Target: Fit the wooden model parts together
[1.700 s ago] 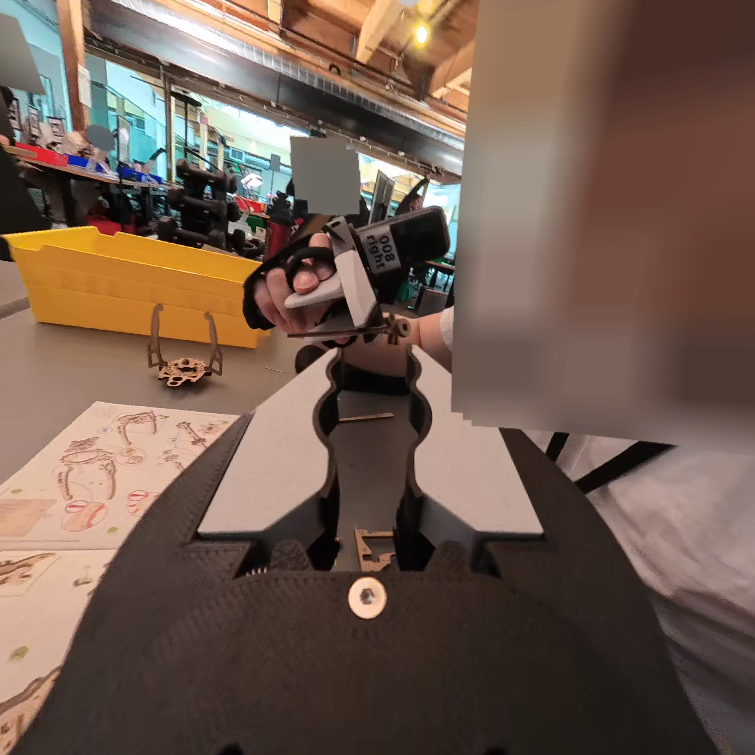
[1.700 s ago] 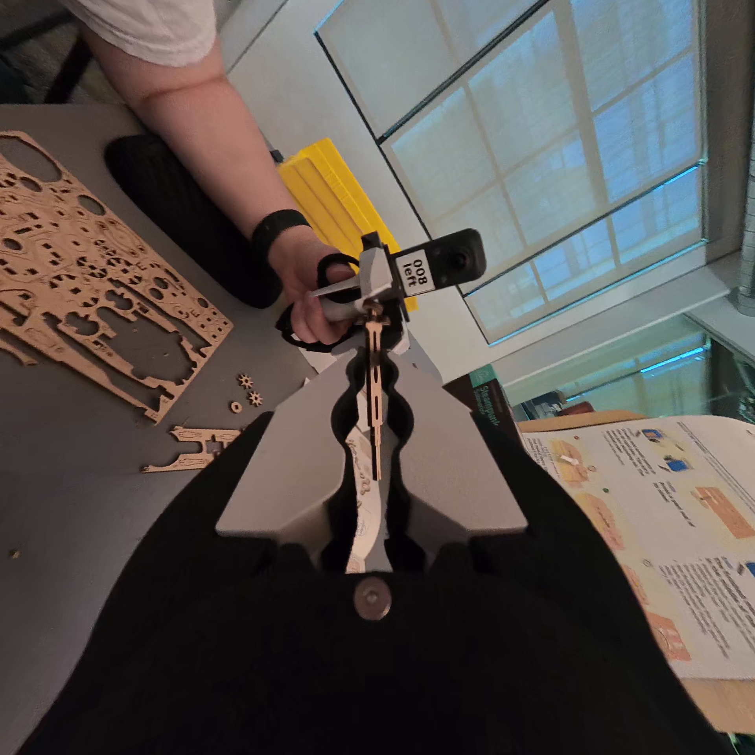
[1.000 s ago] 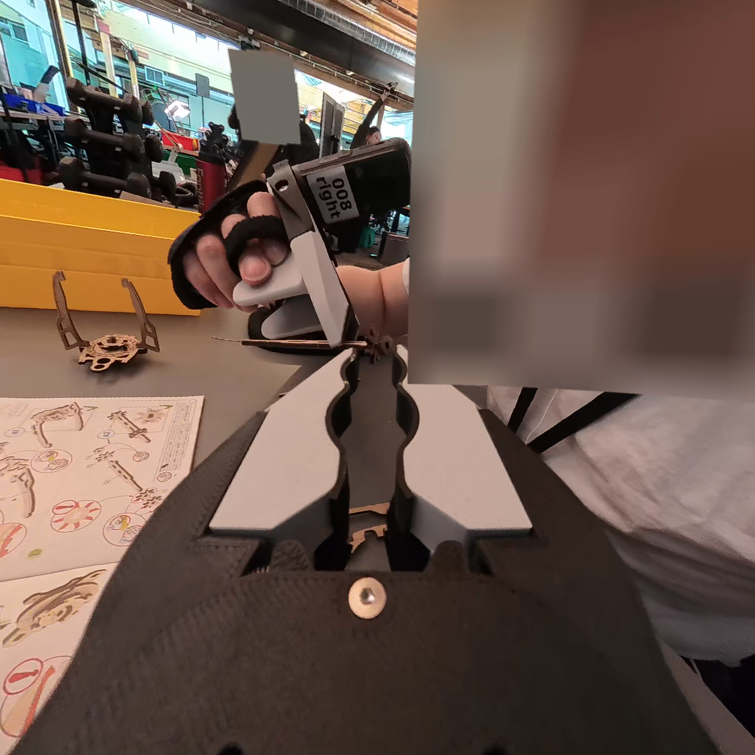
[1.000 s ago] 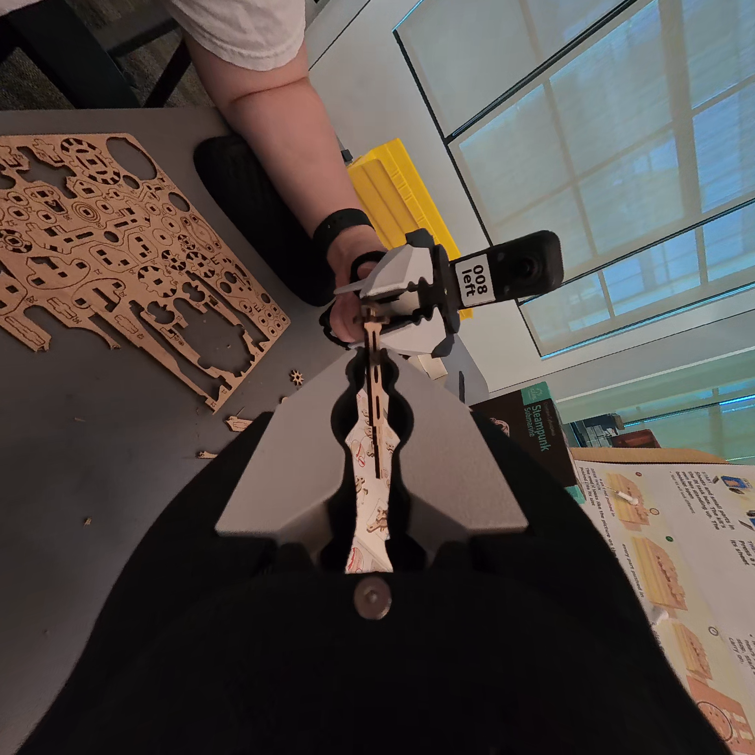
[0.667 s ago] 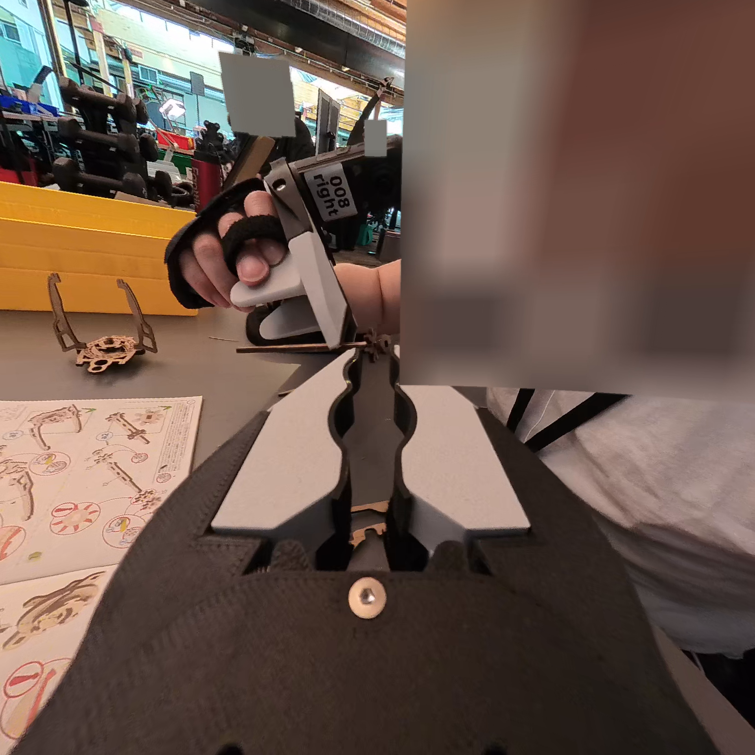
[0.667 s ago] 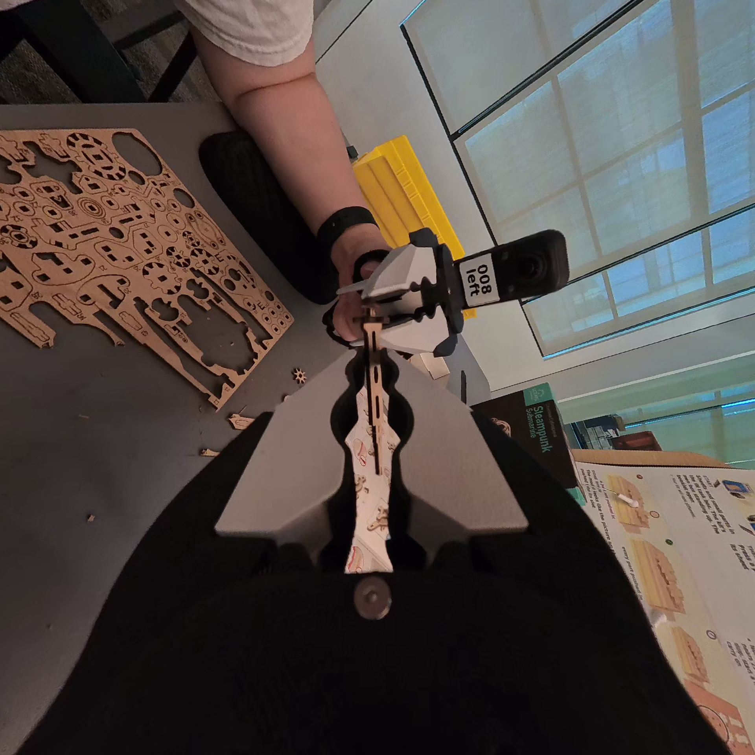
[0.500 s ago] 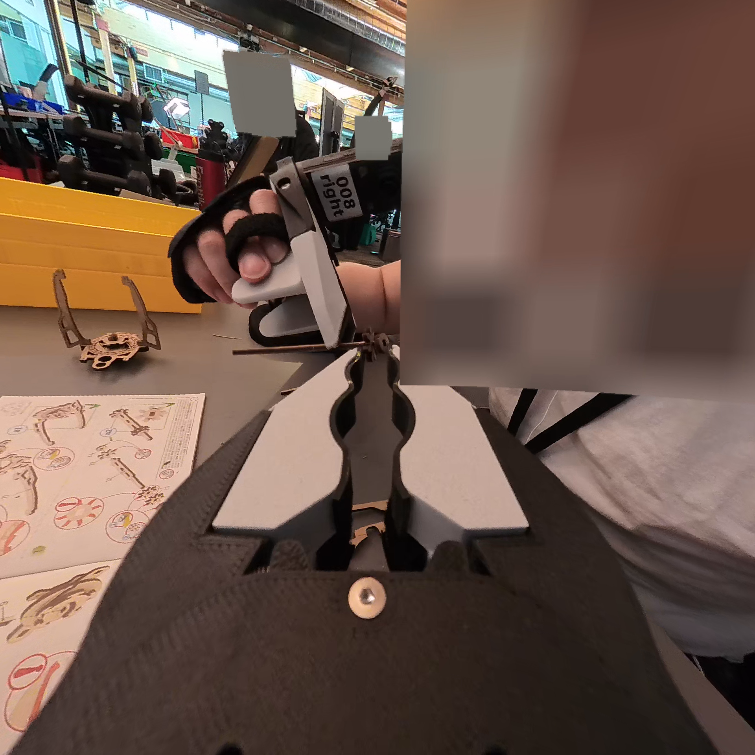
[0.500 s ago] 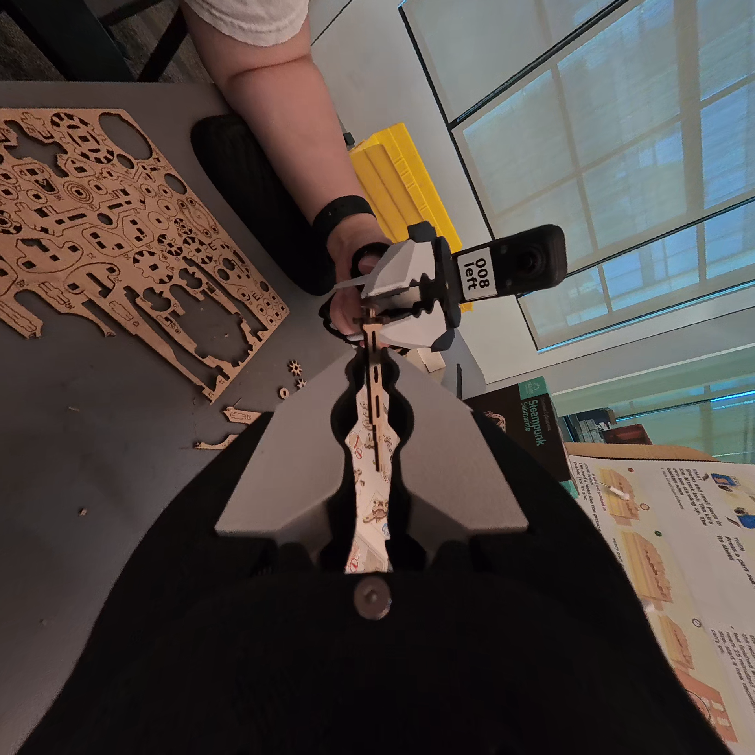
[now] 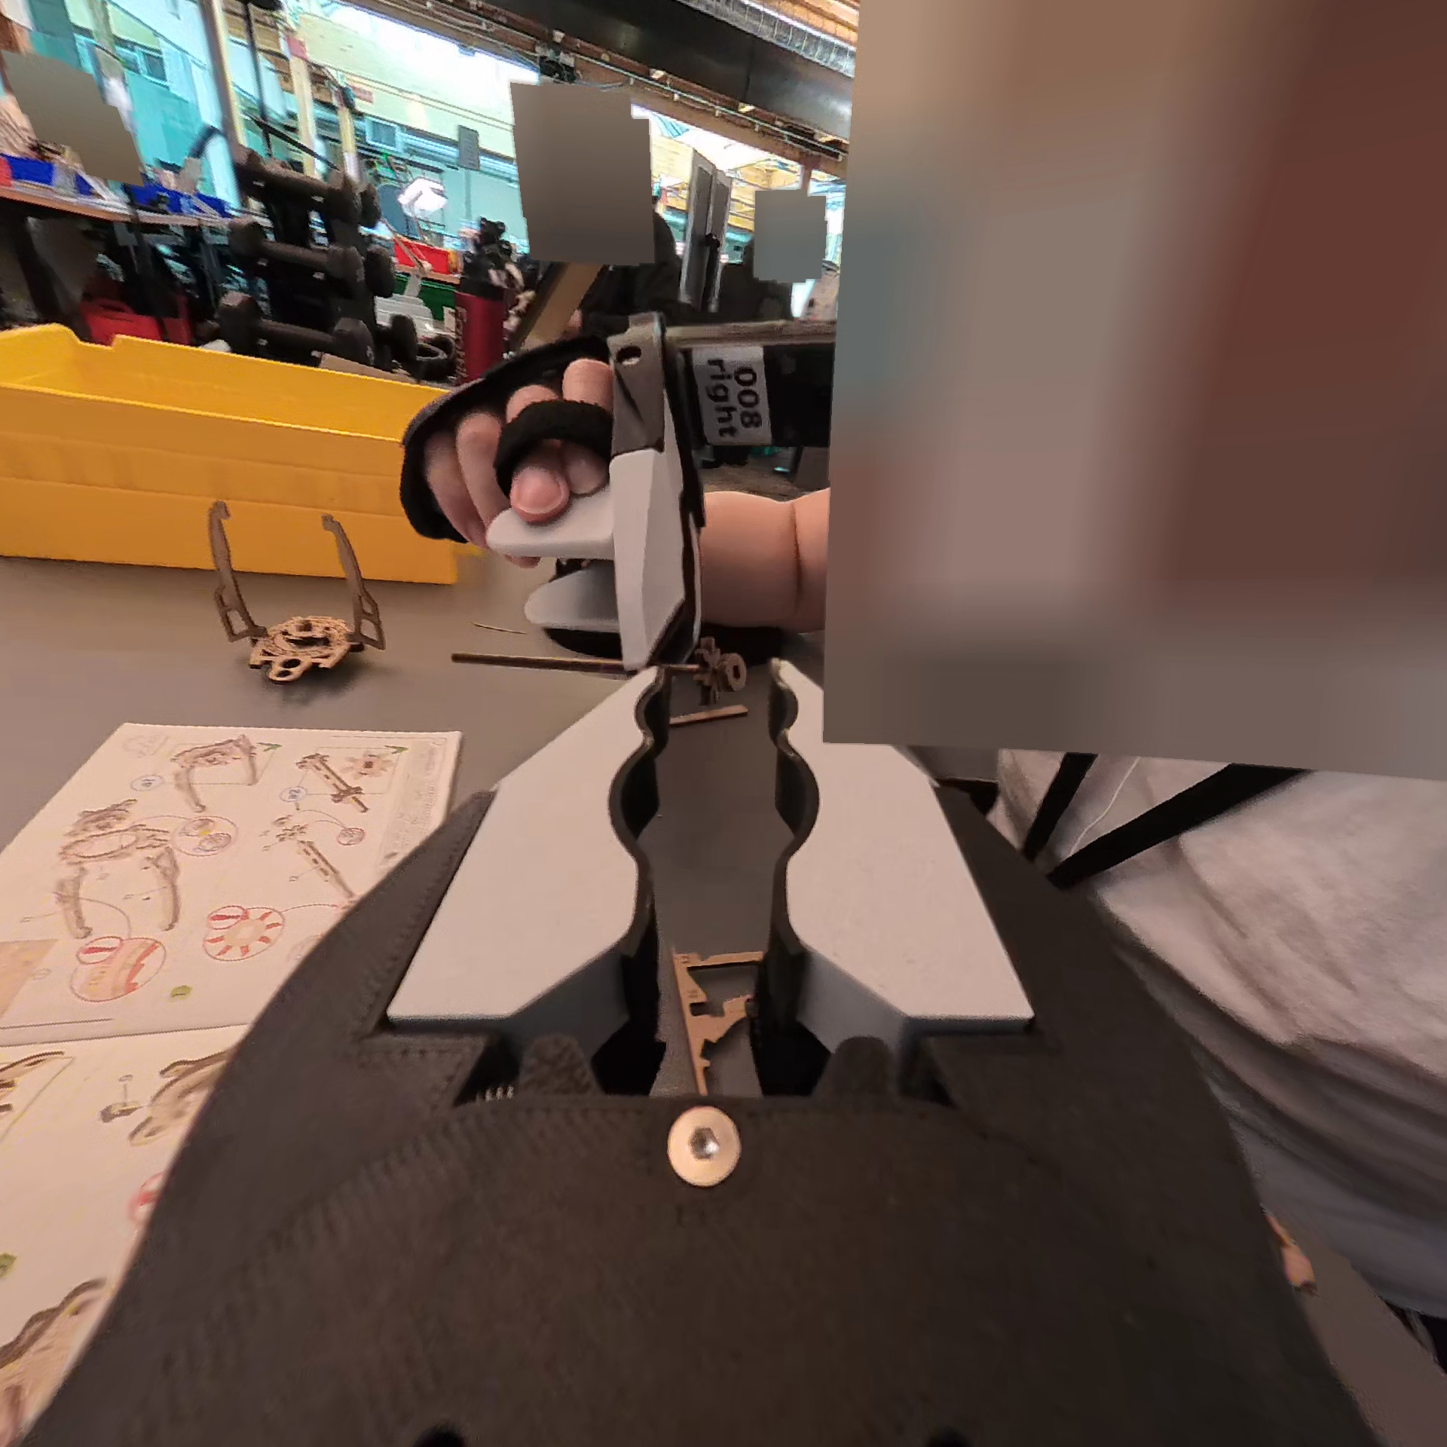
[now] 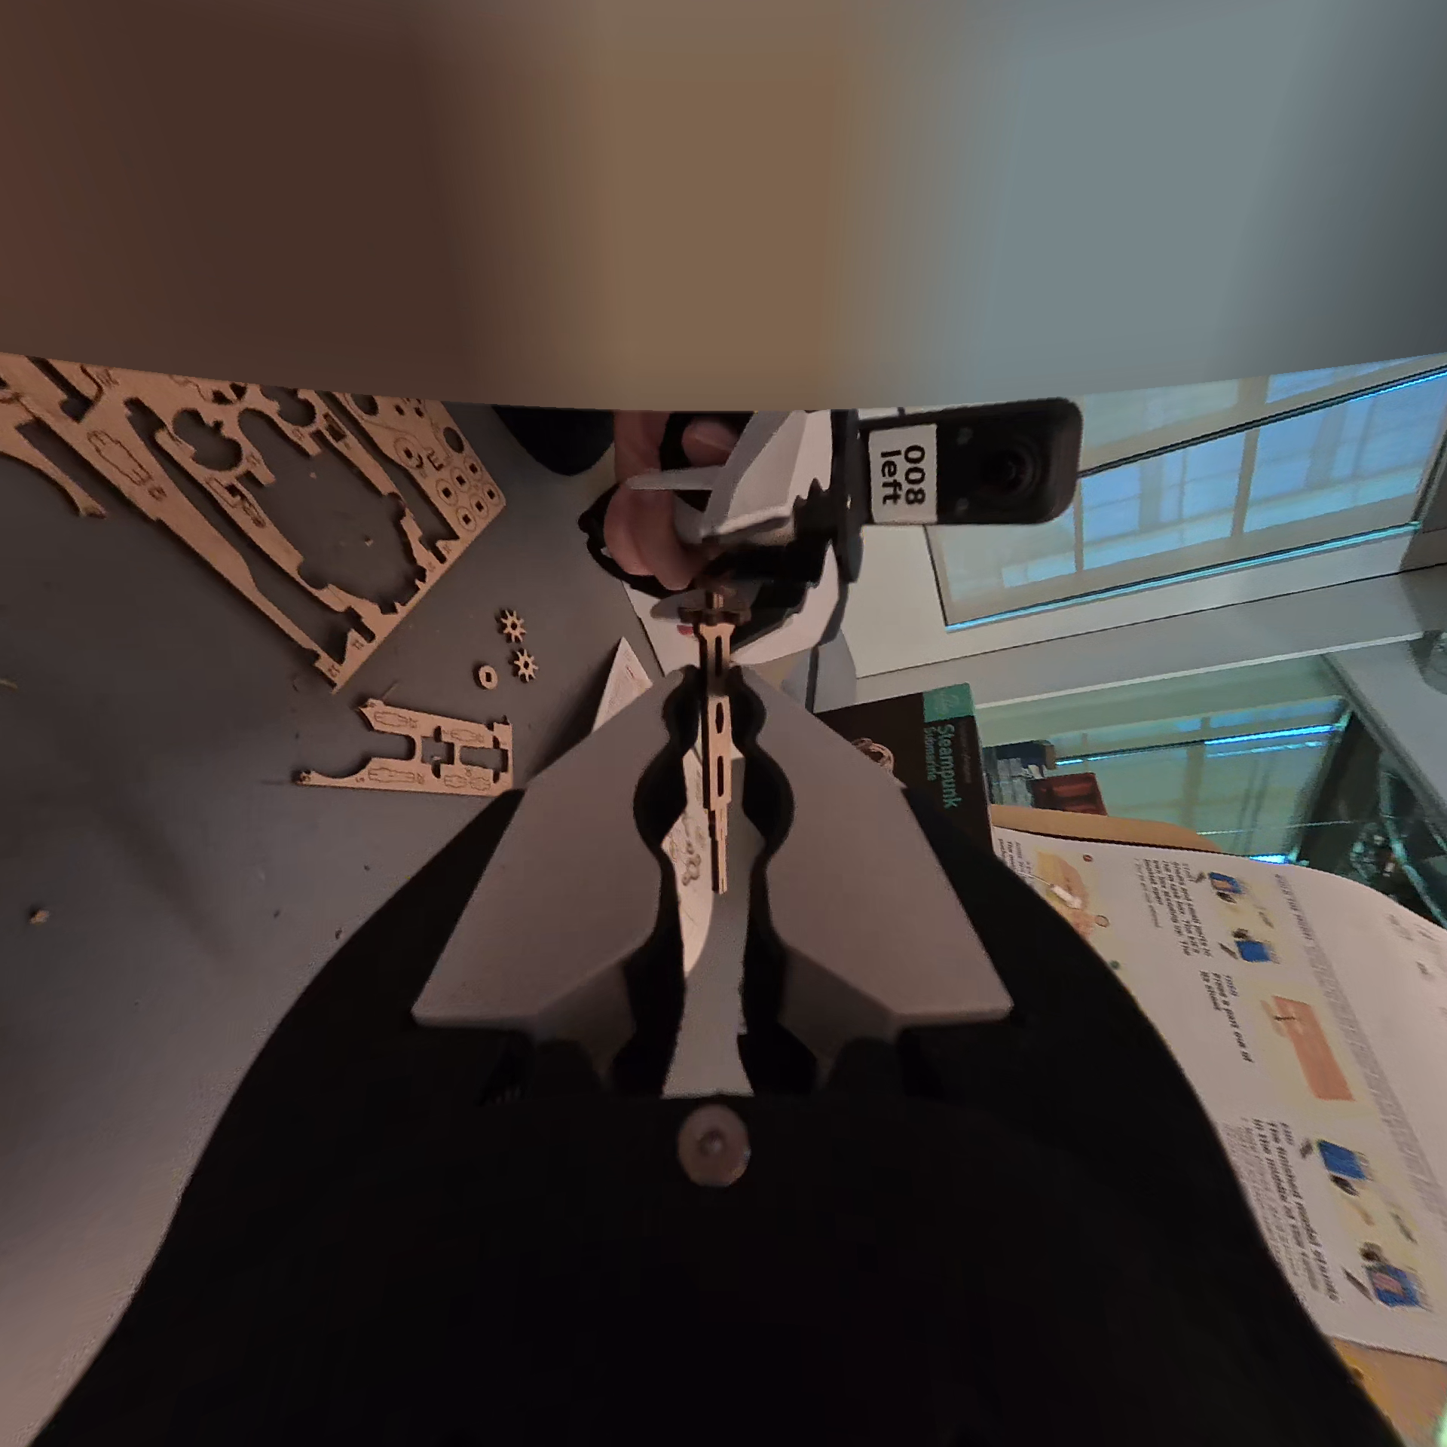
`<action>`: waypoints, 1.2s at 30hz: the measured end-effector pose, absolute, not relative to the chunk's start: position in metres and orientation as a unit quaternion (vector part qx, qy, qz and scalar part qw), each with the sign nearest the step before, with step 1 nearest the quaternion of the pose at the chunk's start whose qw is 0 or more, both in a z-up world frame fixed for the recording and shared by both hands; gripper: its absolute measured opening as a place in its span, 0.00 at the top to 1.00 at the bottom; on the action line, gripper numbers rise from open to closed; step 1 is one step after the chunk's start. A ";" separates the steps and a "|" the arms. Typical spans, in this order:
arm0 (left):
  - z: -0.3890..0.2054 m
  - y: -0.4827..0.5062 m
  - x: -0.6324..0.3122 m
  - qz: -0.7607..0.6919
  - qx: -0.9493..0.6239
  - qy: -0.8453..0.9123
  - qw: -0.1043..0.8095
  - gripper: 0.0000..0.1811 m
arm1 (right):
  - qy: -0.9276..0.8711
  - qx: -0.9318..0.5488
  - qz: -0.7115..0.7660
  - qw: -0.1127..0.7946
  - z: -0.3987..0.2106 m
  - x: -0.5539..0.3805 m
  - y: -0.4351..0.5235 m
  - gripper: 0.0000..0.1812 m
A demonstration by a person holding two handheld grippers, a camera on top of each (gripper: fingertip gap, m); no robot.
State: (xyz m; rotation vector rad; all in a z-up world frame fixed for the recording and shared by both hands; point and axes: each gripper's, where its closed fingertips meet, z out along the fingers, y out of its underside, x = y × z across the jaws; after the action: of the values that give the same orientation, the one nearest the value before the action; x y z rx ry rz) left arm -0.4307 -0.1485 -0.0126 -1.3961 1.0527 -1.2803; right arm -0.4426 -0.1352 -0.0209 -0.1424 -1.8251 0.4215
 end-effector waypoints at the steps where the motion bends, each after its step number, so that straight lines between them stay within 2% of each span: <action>1: -0.011 -0.147 -0.431 -0.513 -0.567 0.431 0.480 0.89 | -0.783 -0.060 0.172 0.595 -0.021 -0.443 -0.133 0.97; 22: -0.023 -0.134 -0.435 -0.374 -0.573 0.477 0.552 0.93 | -0.787 -0.068 0.127 0.600 -0.030 -0.448 -0.121 0.97; 28: -0.027 -0.134 -0.436 -0.393 -0.583 0.473 0.531 0.90 | -0.786 -0.064 0.130 0.601 -0.029 -0.447 -0.123 0.99; 31: -0.028 -0.134 -0.435 -0.382 -0.581 0.478 0.536 0.92 | -0.785 -0.067 0.138 0.601 -0.026 -0.446 -0.123 1.00; 36: -0.031 -0.137 -0.433 -0.382 -0.581 0.486 0.530 0.91 | -0.789 -0.063 0.135 0.596 -0.030 -0.446 -0.123 1.00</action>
State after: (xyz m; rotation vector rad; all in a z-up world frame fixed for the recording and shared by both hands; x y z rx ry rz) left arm -0.4329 -0.1366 -0.0308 -1.3866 1.1594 -0.9111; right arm -0.4461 -0.1234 -0.0297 -0.1472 -1.8331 0.3129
